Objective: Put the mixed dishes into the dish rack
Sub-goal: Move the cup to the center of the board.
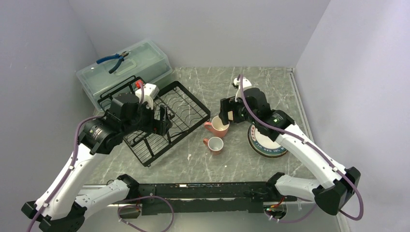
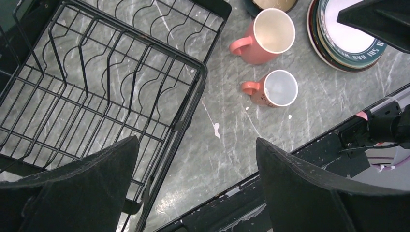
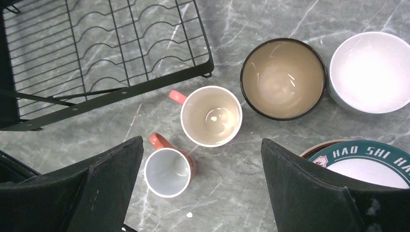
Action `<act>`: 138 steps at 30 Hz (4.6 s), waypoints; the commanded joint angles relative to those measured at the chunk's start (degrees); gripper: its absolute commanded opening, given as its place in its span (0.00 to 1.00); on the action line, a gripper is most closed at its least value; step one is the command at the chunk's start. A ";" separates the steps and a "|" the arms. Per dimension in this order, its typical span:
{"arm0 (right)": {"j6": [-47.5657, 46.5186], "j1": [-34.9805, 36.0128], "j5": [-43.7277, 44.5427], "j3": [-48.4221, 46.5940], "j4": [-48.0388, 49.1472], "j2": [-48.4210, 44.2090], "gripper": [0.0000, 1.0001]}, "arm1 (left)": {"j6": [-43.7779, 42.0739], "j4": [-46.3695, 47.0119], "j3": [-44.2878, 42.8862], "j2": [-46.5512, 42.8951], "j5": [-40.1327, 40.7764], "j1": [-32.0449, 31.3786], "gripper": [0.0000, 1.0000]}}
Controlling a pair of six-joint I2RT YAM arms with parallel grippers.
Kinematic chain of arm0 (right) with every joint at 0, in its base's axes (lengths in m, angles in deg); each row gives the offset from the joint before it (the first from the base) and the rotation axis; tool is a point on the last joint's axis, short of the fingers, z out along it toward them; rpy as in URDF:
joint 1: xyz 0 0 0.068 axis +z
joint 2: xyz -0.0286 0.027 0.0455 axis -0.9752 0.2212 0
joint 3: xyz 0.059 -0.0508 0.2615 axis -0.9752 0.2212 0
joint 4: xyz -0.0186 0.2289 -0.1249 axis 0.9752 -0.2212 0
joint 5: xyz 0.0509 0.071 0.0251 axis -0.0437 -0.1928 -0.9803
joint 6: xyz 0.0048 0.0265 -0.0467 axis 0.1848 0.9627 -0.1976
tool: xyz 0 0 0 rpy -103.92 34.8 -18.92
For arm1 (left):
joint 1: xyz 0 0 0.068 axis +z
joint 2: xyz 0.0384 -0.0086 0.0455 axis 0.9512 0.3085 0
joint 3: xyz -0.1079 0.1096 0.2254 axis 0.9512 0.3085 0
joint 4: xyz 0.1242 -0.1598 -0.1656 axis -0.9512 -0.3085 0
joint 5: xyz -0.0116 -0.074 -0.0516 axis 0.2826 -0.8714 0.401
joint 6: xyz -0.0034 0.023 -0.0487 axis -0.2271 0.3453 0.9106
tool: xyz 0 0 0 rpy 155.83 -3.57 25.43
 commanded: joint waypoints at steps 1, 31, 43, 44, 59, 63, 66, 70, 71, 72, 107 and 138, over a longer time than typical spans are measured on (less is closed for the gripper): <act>-0.39 0.08 1.91 -0.44 -1.46 2.77 0.93 | -1.74 -2.69 -2.34 0.16 0.43 0.16 0.96; 4.74 -2.28 4.31 -2.11 0.18 21.99 0.47 | -7.57 4.66 3.54 -2.85 -0.50 0.21 0.99; 5.07 -2.82 4.13 -3.17 0.54 25.32 0.36 | -7.24 6.25 5.12 -3.53 -2.06 0.16 1.00; 5.11 -2.78 4.09 -3.23 0.64 25.38 0.35 | -7.24 6.25 5.09 -3.59 -2.12 0.16 1.00; 4.78 -3.08 4.13 -4.79 -1.11 26.17 0.00 | -7.68 6.19 5.23 -4.26 -1.71 0.16 1.00; 5.00 -3.01 4.58 -3.94 -2.20 23.90 0.00 | -7.68 6.19 5.29 -4.33 -1.70 0.16 0.99; 5.60 -3.06 5.32 -2.57 -3.06 21.26 0.00 | -7.68 6.19 5.08 -4.39 -1.71 0.16 0.99; 6.91 -3.01 5.43 -0.35 -4.19 17.54 0.00 | -7.72 6.22 4.99 -4.39 -1.79 0.16 0.99; 7.31 -3.07 5.69 0.39 -4.49 16.62 0.00 | -7.68 6.20 4.97 -4.39 -1.84 0.16 0.99; 7.78 -3.09 6.01 1.08 -4.79 15.64 0.00 | -7.70 6.27 4.91 -4.39 -1.88 0.16 1.00; 31.83 -1.34 7.98 21.95 -21.32 -11.32 0.00 | -7.45 7.00 5.81 -6.58 -3.46 0.16 0.99; 24.46 3.86 15.47 -0.30 -25.98 -2.15 0.47 | -7.68 6.12 5.07 -6.40 -2.88 0.17 1.00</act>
